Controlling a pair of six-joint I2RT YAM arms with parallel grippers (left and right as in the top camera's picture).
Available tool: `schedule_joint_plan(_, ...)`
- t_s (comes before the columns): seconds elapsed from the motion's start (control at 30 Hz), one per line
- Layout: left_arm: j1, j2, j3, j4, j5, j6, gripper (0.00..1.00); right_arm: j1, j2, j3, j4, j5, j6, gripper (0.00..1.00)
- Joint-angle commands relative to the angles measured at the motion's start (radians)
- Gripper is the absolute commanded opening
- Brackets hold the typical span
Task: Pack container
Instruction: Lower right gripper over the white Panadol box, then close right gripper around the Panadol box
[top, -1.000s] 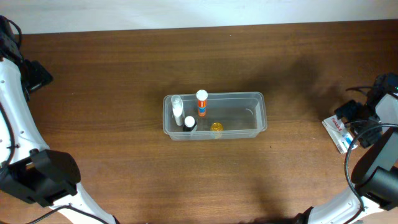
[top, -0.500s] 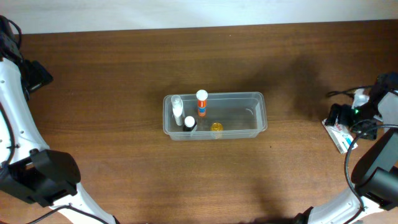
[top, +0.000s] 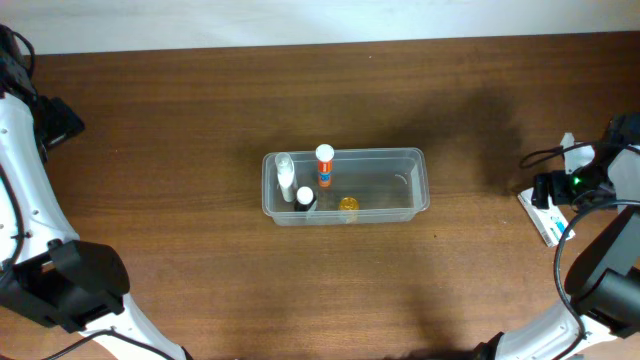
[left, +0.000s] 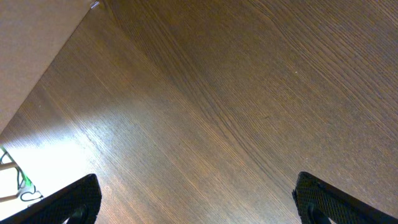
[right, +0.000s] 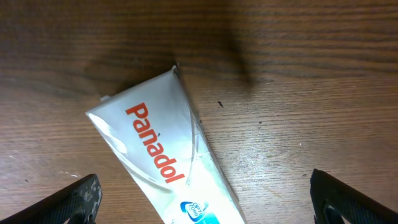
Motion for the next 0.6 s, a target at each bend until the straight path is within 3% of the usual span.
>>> schedule_joint_plan(0.0,0.005,0.005,0.016,-0.001,0.007,-0.003,0.99,0.002,0.055,0.008,-0.014,-0.005,-0.044,0.98)
schedule_joint_plan(0.23,0.005,0.005,0.016,-0.001,0.007,-0.003,0.99,0.002,0.087,0.008,-0.015,-0.021,-0.044,0.99)
schedule_joint_plan(0.57,0.005,0.005,0.016,-0.001,0.007,-0.003,0.99,0.002,0.093,0.003,-0.055,-0.026,-0.041,0.86)
